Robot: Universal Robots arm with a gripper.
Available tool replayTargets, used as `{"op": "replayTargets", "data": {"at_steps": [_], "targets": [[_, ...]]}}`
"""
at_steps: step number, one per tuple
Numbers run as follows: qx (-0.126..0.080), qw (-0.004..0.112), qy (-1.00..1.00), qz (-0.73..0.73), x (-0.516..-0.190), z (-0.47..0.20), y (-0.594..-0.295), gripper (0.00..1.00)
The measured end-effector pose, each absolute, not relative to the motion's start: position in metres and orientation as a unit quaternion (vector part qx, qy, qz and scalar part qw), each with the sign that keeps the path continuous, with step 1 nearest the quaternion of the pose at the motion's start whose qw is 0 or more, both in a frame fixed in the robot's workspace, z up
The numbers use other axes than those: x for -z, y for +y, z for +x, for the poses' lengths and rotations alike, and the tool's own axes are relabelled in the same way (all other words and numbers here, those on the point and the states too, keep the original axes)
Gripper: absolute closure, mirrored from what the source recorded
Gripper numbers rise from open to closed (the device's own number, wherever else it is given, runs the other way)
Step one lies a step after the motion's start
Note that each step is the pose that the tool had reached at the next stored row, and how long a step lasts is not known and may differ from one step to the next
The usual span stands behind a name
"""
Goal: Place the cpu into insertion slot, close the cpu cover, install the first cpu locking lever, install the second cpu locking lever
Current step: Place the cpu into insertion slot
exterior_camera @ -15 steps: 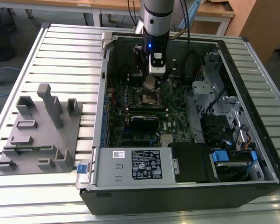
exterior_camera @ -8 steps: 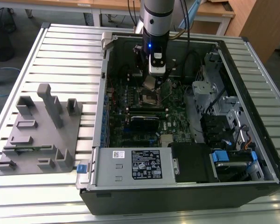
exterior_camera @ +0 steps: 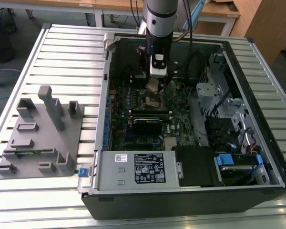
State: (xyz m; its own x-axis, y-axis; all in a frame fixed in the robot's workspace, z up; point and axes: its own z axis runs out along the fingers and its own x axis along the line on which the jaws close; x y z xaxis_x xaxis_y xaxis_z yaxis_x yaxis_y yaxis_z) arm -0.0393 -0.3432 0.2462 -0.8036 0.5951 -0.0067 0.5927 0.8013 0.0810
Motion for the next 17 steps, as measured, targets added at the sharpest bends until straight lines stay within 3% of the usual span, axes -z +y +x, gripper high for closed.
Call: {"op": "replayTargets", "data": {"at_steps": [17], "targets": [[-0.037, 0.016, 0.948, 0.316, -0.2461, -0.0393, -0.3432, 0.46]]}}
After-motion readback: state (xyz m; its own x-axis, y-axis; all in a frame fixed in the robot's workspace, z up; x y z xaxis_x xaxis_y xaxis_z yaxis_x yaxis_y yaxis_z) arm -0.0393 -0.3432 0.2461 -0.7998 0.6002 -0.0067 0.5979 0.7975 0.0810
